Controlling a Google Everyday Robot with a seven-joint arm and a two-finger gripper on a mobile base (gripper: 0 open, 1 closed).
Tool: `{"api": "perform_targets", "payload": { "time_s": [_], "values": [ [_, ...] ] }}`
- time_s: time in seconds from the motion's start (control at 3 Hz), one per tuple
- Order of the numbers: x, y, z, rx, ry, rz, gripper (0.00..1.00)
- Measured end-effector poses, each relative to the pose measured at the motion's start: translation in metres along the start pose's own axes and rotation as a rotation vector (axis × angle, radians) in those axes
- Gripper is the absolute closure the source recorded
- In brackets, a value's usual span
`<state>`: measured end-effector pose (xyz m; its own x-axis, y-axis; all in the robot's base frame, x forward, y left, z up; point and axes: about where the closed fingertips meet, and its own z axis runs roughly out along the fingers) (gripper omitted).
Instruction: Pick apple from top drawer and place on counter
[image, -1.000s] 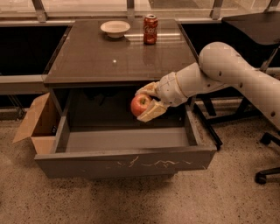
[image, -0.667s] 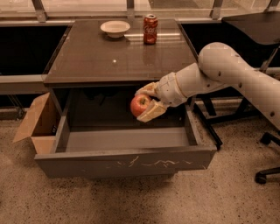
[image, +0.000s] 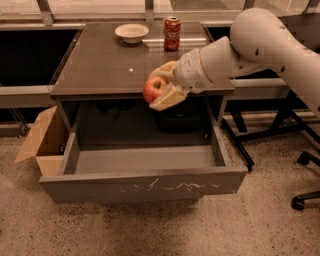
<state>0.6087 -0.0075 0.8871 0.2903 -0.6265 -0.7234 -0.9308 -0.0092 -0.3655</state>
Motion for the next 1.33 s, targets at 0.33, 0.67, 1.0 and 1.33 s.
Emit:
{"api": "perform_targets", "payload": {
  "time_s": [0.33,0.67,1.0,1.33],
  "values": [
    [-0.008,-0.027,-0.013,0.077,0.007,0.062,1.00],
    [0.002,-0.056,-0.025,0.162,-0.046,0.141,1.00],
    [0.017,-0.082,-0.024,0.182,-0.054,0.199,1.00],
    [0.028,-0.115,-0.024,0.171,-0.044,0.212,1.00]
  ]
}}
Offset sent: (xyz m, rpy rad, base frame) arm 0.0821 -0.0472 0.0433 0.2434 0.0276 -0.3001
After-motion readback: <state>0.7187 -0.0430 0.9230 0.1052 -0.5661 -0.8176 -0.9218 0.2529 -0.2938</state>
